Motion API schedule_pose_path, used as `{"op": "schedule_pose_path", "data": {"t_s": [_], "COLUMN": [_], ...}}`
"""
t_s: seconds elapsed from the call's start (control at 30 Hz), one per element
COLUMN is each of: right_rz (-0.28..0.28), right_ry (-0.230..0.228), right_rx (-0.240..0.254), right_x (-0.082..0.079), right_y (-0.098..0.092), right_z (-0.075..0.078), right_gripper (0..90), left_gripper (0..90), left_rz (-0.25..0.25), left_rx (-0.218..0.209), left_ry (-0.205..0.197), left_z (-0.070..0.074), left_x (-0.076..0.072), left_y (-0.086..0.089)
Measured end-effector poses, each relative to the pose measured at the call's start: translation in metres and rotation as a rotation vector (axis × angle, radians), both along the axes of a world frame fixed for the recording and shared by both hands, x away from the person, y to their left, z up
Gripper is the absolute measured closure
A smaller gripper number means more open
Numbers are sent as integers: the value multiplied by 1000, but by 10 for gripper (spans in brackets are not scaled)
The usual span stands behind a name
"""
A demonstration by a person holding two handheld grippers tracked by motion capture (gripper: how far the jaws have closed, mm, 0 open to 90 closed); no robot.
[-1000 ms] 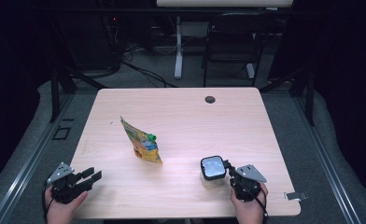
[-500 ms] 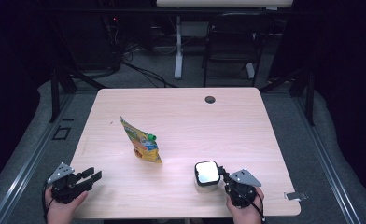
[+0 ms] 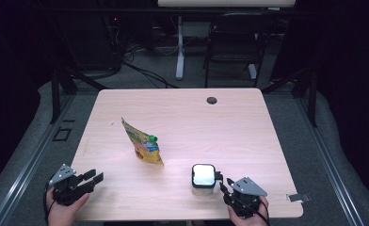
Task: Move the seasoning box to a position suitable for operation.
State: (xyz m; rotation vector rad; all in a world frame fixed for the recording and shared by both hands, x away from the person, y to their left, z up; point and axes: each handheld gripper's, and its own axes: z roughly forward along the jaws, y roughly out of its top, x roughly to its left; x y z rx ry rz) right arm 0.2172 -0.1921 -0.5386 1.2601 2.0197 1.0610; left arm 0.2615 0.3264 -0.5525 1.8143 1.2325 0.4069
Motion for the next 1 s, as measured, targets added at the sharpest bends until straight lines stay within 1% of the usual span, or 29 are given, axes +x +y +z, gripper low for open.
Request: {"op": "schedule_pose_path", "data": {"t_s": [0.03, 0.07, 0.1, 0.13, 0.17, 0.23, 0.27, 0.3, 0.37, 0.4, 0.43, 0.5, 0.53, 0.57, 0.6, 0.63, 0.67, 0.7, 0.77, 0.8, 0.87, 0.93, 1.0], "right_rz": [0, -10, -10, -30, -30, -40, -53, -53, -49, -52, -64, -73, -76, -82, -79, -79, -78, -78, -73, -69, -61, -45, -27], "right_ry": [0, -3, -3, 1, 1, -12, -11, -11, 11, 22, 22, 22, 27, 18, 8, 8, 0, 0, -2, -12, 0, -1, 17], "right_rx": [0, 25, 25, 46, 46, 69, 103, 103, 154, 166, 188, 205, 188, 196, 186, 186, 180, 180, 161, 152, 154, 143, 132], "right_x": [0, 0, 0, 2, 2, 6, 13, 13, 20, 23, 26, 32, 36, 39, 43, 43, 46, 46, 47, 47, 44, 40, 38], "right_y": [0, -3, -3, -7, -7, -12, -16, -16, -21, -23, -24, -27, -27, -27, -27, -27, -26, -26, -25, -23, -21, -19, -16], "right_z": [0, 4, 4, 8, 8, 11, 13, 13, 15, 17, 18, 21, 25, 27, 32, 32, 36, 36, 40, 42, 44, 45, 44], "right_gripper": [656, 614, 614, 583, 583, 542, 492, 492, 470, 454, 454, 459, 475, 487, 568, 568, 632, 632, 680, 706, 732, 748, 759], "left_gripper": [575, 576, 576, 576, 576, 576, 573, 573, 572, 567, 565, 558, 558, 557, 551, 551, 546, 541, 541, 541, 544, 566, 586], "left_rz": [-1, -6, -6, -13, -13, -17, -25, -25, -36, -43, -50, -67, -77, -86, -99, -104, -132, -132, -143, -153, -170, -180, -190], "left_rx": [-1, 0, 0, -3, -3, -10, -24, -24, -26, -31, -38, -38, -40, -42, -46, -47, -54, -54, -52, -54, -65, -78, -83], "left_ry": [0, 0, 0, 2, 2, 1, 8, 8, 2, 3, 7, 7, 5, 3, 3, 2, 12, 12, 9, 12, 7, 9, 9], "left_z": [0, 1, 1, 1, 1, 2, 2, 2, 4, 5, 6, 10, 12, 13, 15, 16, 18, 18, 20, 21, 24, 26, 30], "left_x": [0, -1, -1, -1, -1, -1, -1, -1, -1, 0, 0, 1, 1, 2, 2, 3, 4, 4, 5, 6, 8, 10, 12], "left_y": [0, -2, -2, -4, -4, -7, -12, -12, -18, -21, -25, -34, -38, -42, -47, -51, -61, -61, -70, -74, -83, -91, -102]}}
